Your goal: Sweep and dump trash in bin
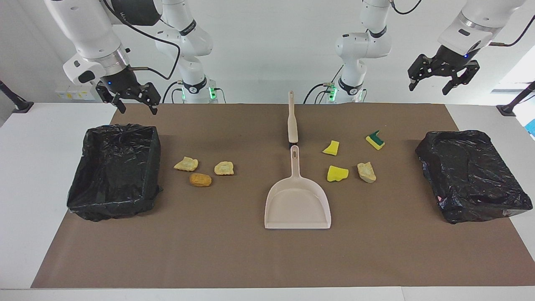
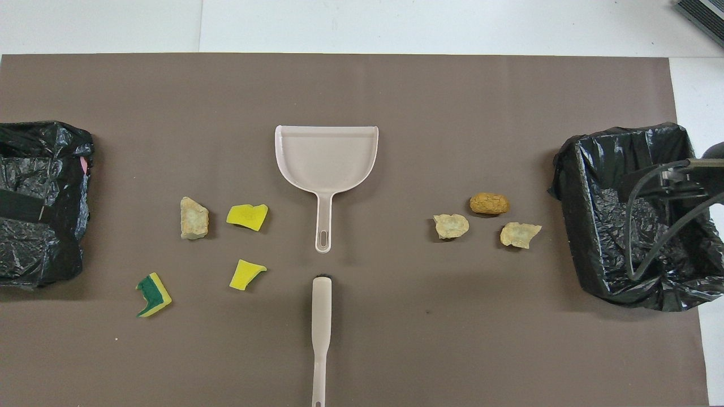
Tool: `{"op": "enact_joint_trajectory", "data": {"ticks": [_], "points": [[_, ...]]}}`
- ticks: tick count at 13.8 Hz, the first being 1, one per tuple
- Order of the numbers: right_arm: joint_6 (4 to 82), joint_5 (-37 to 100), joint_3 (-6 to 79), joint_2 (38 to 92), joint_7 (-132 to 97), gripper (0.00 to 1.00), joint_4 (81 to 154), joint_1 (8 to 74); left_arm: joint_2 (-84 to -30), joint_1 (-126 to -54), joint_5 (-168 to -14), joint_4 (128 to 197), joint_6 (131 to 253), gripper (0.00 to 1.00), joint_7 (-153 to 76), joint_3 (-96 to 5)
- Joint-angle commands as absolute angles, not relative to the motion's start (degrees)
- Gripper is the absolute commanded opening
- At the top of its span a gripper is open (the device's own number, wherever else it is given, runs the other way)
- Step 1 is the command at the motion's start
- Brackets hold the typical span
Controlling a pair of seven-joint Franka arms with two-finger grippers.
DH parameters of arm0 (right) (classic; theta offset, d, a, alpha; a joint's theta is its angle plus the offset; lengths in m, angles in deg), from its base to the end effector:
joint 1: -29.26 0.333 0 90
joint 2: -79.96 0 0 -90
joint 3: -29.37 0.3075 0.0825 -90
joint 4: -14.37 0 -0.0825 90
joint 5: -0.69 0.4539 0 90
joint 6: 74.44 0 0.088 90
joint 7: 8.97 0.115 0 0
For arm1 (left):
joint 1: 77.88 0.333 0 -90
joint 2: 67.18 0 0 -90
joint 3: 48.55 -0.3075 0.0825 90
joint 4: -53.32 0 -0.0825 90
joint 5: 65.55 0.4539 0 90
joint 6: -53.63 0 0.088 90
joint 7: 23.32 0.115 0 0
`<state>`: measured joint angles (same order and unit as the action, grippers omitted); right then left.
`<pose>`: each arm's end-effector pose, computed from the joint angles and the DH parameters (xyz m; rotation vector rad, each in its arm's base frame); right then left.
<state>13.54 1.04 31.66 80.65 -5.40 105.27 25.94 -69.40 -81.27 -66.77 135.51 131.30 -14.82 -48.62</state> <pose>0.6164 -0.0102 0.6040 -3.1337 0.1257 0.0612 0.5853 -0.0367 0.6853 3.1010 -0.3275 -0.0611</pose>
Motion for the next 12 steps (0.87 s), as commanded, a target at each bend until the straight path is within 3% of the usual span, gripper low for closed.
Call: {"op": "enact_joint_trajectory", "data": {"ticks": [1,10,12], "points": [[12.8,1.8,31.4,80.7,-4.7,1.0,104.7,25.8,-70.7,-81.2,-67.0,136.6,129.5,1.0,-15.0,-48.6],[12.9,1.4,32.0,80.8,-4.9,1.0,105.0,26.7,-70.8,-81.0,-66.9,136.6,129.1,1.0,-15.5,-48.7],[14.1,1.8,32.3,82.8,-5.3,1.0,108.5,26.8,-71.6,-81.0,-66.9,137.9,129.4,1.0,-15.4,-48.7]]}}
